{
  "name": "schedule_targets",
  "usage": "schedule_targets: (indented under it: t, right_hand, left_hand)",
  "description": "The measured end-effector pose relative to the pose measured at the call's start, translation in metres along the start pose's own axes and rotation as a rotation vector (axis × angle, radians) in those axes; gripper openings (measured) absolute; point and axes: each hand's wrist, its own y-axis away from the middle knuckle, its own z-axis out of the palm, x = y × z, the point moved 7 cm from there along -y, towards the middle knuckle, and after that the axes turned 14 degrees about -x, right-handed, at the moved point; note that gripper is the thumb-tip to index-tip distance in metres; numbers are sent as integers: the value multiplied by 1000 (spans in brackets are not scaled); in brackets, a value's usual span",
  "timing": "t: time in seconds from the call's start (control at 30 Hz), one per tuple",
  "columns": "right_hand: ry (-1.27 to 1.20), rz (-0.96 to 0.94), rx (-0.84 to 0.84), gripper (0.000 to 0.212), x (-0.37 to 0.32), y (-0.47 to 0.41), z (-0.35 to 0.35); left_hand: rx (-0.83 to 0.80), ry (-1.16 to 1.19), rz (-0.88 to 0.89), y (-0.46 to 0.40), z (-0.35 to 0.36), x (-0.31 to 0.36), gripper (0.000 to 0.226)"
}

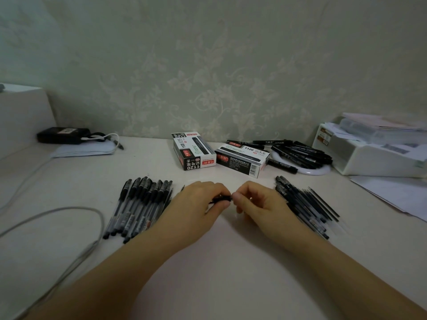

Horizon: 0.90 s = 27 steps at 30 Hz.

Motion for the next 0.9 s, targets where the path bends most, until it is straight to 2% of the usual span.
schedule_targets:
  t: [0.13, 0.2, 0.33, 0.77, 0.83, 0.9]
  right_hand:
    - [-16, 5, 16, 38, -1, 0, 0]
    - [-33, -12, 15, 36, -3, 0, 0]
    - [-20, -40, -28, 17, -4, 0, 1]
    - [-3, -28, 17, 32, -7, 0, -1]
    - [72, -22, 66, 37, -8, 2, -3]
    - [249, -13, 152, 38, -8, 4, -8]
  left_hand:
    - [4, 0, 11, 1, 2, 3, 16]
    - [12, 16, 2, 1, 1, 2, 17]
    - [5, 37, 7, 1, 1, 2, 19]
    - [111, -49, 60, 1, -11, 10, 16]
    - [117, -51, 46, 2, -9, 9, 17]
    - [134, -38, 18, 3, -10, 4, 18]
